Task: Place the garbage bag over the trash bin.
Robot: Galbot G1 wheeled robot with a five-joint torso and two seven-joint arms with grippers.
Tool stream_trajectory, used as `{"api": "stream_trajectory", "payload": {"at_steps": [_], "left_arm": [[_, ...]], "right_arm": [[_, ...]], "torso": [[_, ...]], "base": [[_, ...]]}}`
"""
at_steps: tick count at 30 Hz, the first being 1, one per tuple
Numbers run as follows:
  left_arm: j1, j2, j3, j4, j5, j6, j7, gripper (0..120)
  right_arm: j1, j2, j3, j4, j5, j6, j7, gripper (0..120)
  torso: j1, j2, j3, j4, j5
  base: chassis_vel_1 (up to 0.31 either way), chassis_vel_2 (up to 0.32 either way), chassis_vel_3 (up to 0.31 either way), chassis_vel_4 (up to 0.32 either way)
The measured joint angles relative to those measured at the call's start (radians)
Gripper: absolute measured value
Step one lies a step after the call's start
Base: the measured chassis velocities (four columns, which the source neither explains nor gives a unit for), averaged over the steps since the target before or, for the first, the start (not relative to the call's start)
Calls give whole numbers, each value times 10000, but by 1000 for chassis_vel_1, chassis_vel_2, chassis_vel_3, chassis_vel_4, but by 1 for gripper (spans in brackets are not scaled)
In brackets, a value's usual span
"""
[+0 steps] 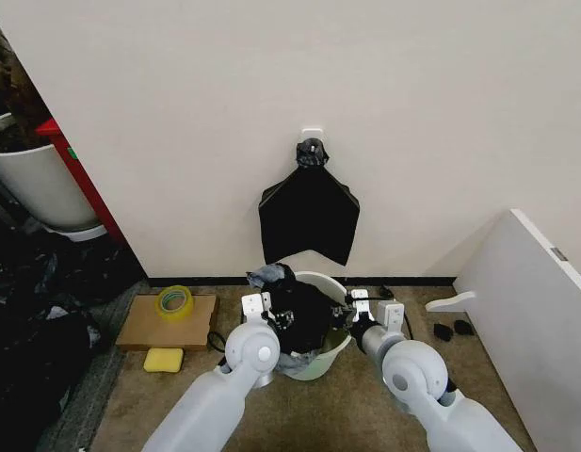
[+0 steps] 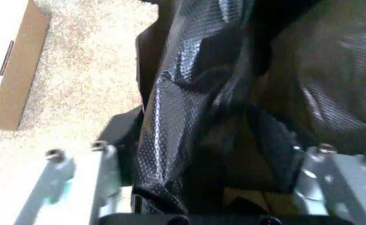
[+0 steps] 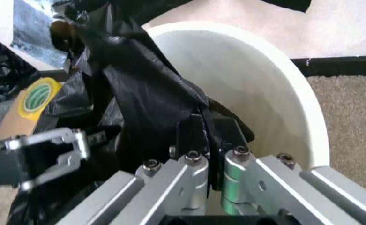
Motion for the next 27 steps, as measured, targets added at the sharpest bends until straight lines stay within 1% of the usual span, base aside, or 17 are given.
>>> {"api": "stream_trajectory", "payload": {"at_steps": [2, 3, 4, 7, 8, 12, 13, 15, 17, 21, 23, 27], "left_arm": [[-68, -18, -6, 102, -161, -6, -67, 49], [-79, -29, -23, 130, -227, -25, -86, 43], [-79, -29, -23, 130, -227, -25, -86, 43], [-67, -12, -38, 116, -391, -133, -156, 28], [-67, -12, -38, 116, -391, -133, -156, 28], [-40, 10, -84, 76, -542, -280, -236, 11], [-40, 10, -84, 76, -542, -280, -236, 11], [12, 38, -123, 15, -594, -382, -251, 1], [102, 72, -157, -46, -465, -553, -176, 0], [203, 113, -229, -198, -453, -643, -141, 0], [282, 161, -318, -373, -473, -737, -134, 0], [369, 230, -426, -721, -634, -866, -144, 0]], "right_arm": [[0, -10, 10, 0, 9, 4, 17, 0], [1, -9, 11, 2, 12, 5, 27, 0], [1, -9, 11, 2, 12, 5, 27, 0], [4, 18, 7, 3, 7, 7, 54, 0], [4, 18, 7, 3, 7, 7, 54, 0], [2, 36, -6, 15, 1, 11, 93, 0], [2, 36, -6, 15, 1, 11, 93, 0], [-2, 42, -10, 32, -8, 11, 130, 0], [-14, 50, -10, 62, -12, 15, 156, 0], [-54, 74, -8, 97, -14, 18, 198, 0], [-102, 99, -4, 174, -14, 18, 254, 0], [-139, 36, 83, 343, 45, 17, 305, 0]], "torso": [[0, 0, -1, 1, 2], [0, 0, -1, 1, 1], [0, 0, -1, 1, 1], [0, 0, 0, 1, 0], [0, 0, 0, 1, 0], [0, 0, 0, 1, -3], [0, 0, 0, 1, -3], [0, 0, 1, 0, -4], [0, 0, 1, -1, -5], [0, -1, 3, -2, -6], [0, -1, 3, 0, 0], [0, 0, 2, -2, -3]], "base": [[0, 0, 0, 0], [0, 0, 0, 0], [0, 0, 0, 0], [0, 0, 0, 0], [0, 0, 0, 0], [0, 0, 0, 0], [0, 0, 0, 0], [0, 0, 0, 0], [0, 0, 0, 0], [0, 0, 0, 0], [0, 0, 0, 0], [0, 0, 0, 0]]}}
